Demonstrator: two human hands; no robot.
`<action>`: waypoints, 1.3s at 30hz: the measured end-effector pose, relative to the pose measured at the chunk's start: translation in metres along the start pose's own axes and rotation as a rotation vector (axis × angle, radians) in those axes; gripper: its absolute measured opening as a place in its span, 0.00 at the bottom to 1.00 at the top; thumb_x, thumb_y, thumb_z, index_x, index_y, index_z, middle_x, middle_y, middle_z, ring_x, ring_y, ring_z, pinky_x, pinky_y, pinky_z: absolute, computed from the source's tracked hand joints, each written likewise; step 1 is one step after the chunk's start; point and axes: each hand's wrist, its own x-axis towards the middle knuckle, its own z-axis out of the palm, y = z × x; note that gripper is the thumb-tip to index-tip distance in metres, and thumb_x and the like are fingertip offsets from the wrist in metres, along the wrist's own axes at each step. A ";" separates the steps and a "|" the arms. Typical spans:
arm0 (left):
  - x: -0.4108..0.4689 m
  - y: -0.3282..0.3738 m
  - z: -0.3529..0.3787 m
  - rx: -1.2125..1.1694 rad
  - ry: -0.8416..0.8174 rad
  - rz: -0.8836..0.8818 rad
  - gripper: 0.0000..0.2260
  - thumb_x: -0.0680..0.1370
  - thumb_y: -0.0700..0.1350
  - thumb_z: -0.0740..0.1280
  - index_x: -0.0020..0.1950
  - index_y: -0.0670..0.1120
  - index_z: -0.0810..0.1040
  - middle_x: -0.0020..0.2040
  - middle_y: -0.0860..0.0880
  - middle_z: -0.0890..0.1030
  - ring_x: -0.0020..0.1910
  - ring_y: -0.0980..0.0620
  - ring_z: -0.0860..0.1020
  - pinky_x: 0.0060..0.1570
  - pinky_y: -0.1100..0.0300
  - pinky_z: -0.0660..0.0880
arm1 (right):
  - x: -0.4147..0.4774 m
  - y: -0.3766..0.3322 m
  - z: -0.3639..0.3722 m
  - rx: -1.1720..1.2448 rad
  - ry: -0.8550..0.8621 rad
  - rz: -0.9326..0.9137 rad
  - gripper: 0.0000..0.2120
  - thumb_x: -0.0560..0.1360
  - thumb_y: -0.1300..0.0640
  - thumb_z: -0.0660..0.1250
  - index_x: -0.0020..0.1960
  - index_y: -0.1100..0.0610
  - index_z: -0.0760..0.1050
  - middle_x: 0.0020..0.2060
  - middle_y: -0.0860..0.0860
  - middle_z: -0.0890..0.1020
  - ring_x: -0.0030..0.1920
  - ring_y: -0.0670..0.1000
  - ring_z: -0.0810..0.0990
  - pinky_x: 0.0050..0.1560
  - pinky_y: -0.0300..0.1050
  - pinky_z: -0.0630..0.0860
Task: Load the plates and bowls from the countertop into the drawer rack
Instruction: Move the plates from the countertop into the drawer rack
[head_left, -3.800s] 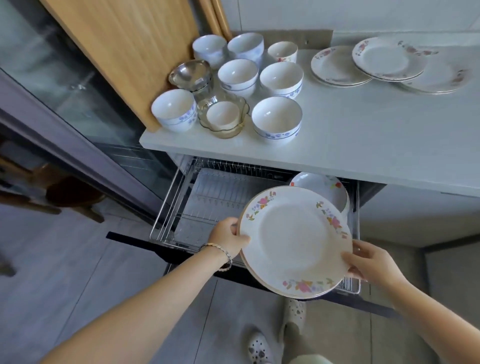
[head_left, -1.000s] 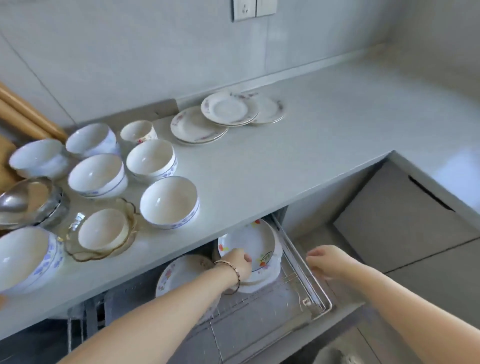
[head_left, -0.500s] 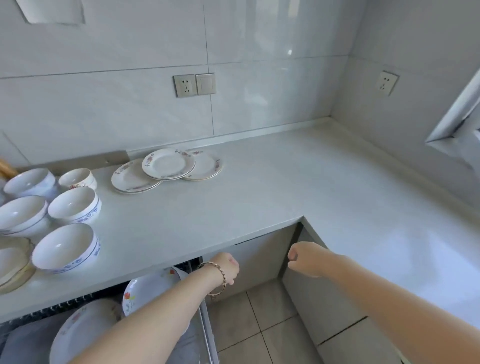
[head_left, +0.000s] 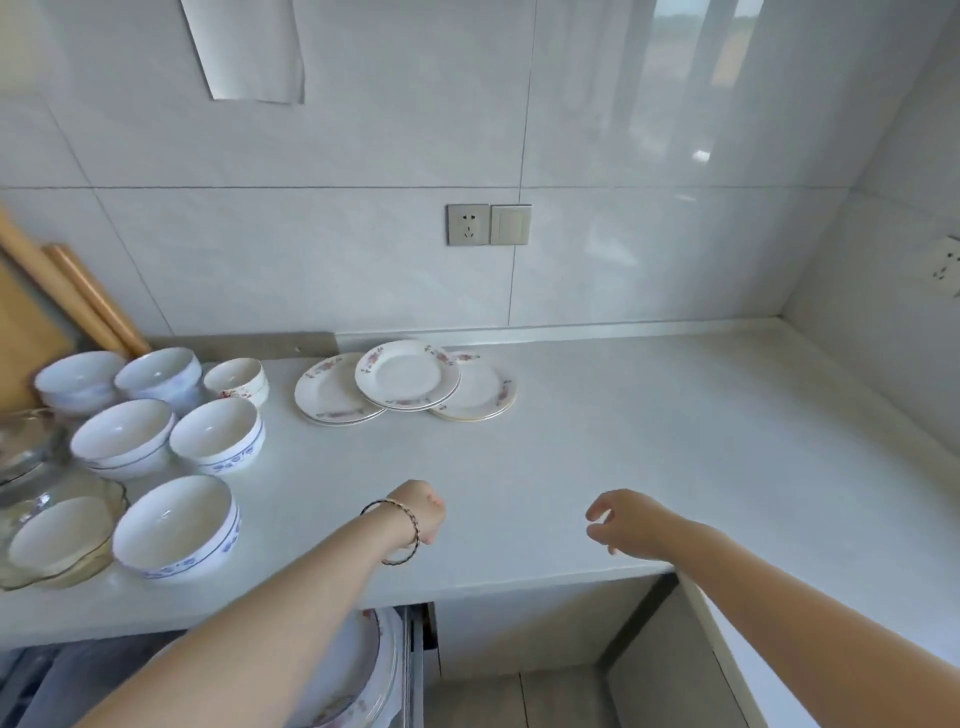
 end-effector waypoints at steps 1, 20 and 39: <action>0.009 0.003 -0.010 -0.039 0.025 -0.022 0.12 0.75 0.35 0.55 0.35 0.47 0.69 0.42 0.43 0.77 0.42 0.46 0.75 0.31 0.63 0.68 | 0.013 -0.004 -0.008 -0.002 -0.002 -0.006 0.16 0.76 0.54 0.59 0.62 0.54 0.73 0.51 0.52 0.79 0.42 0.49 0.77 0.50 0.41 0.70; 0.297 -0.020 -0.084 -0.638 0.457 -0.461 0.20 0.73 0.39 0.62 0.64 0.46 0.65 0.61 0.35 0.75 0.49 0.40 0.78 0.47 0.53 0.73 | 0.403 -0.129 -0.045 0.026 -0.091 -0.186 0.21 0.78 0.51 0.60 0.70 0.55 0.65 0.59 0.52 0.79 0.64 0.53 0.73 0.60 0.42 0.69; 0.345 -0.025 -0.091 -1.096 0.562 -0.490 0.17 0.73 0.26 0.63 0.59 0.39 0.70 0.59 0.40 0.76 0.50 0.43 0.75 0.52 0.47 0.77 | 0.478 -0.154 -0.019 0.768 -0.174 -0.115 0.16 0.74 0.66 0.66 0.61 0.62 0.73 0.42 0.53 0.80 0.48 0.55 0.77 0.55 0.51 0.76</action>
